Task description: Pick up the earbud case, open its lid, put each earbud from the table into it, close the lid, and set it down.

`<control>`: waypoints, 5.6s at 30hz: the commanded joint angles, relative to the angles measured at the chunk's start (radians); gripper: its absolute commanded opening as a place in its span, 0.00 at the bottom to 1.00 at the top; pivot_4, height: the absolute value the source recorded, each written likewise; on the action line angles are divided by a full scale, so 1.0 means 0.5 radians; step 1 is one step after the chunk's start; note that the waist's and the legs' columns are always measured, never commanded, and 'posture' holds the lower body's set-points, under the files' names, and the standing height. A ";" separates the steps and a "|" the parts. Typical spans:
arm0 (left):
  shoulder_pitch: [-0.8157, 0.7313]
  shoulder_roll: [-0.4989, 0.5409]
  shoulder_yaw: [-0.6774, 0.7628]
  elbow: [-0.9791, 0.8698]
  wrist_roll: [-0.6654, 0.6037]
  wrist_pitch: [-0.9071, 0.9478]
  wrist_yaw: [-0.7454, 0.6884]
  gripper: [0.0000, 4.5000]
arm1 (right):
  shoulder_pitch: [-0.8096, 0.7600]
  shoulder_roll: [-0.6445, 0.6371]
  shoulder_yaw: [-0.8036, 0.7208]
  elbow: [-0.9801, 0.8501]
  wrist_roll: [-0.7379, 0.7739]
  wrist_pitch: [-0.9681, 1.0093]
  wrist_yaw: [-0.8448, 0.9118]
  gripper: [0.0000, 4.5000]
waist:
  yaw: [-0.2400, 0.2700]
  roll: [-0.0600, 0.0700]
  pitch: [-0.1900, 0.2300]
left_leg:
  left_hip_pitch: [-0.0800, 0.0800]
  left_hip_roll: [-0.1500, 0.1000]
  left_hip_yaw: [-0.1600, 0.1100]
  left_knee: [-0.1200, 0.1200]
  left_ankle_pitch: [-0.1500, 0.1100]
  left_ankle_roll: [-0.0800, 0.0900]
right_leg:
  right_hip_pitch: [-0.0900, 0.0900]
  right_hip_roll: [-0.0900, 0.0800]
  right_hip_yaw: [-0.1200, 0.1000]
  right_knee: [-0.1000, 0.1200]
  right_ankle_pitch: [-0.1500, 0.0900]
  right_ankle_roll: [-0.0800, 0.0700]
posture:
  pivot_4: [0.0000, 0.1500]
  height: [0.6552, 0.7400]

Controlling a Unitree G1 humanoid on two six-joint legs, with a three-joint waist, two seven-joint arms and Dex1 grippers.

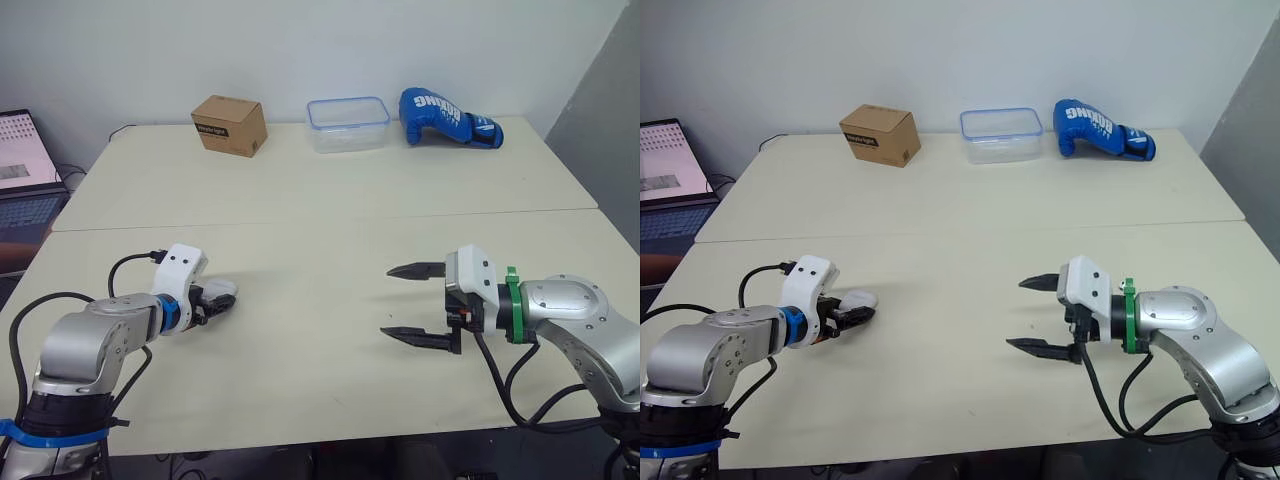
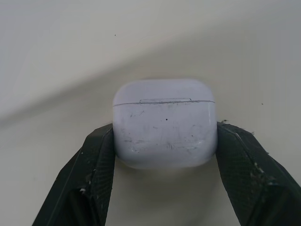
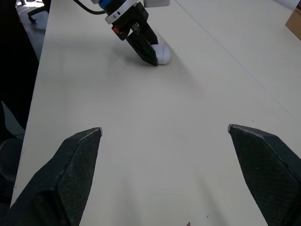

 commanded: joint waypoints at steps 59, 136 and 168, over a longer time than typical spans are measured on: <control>-0.582 -0.370 -0.703 0.256 0.727 -2.734 -1.040 0.61 | -1.003 0.905 -0.737 0.928 1.730 2.082 -1.653 0.80 | -0.058 0.001 0.000 | -0.012 -0.001 0.006 0.001 0.000 0.000 | -0.016 0.000 0.006 0.005 0.001 -0.001 | 1.00 0.89; -1.006 -0.083 -0.870 0.397 0.146 -1.062 -1.721 0.99 | -1.217 -0.041 0.758 0.384 0.416 1.014 -0.456 0.17 | -0.060 0.001 0.001 | -0.013 0.001 0.004 0.002 0.000 0.001 | -0.016 0.003 0.003 0.003 0.000 0.002 | 1.00 0.89; -1.147 -0.169 -1.034 0.423 0.267 -0.957 -1.828 0.51 | -1.325 0.196 0.865 0.483 -0.082 1.167 -0.151 0.17 | -0.062 0.001 0.001 | -0.013 0.000 0.004 0.003 0.001 0.000 | -0.017 0.002 0.004 0.004 0.000 0.001 | 1.00 0.89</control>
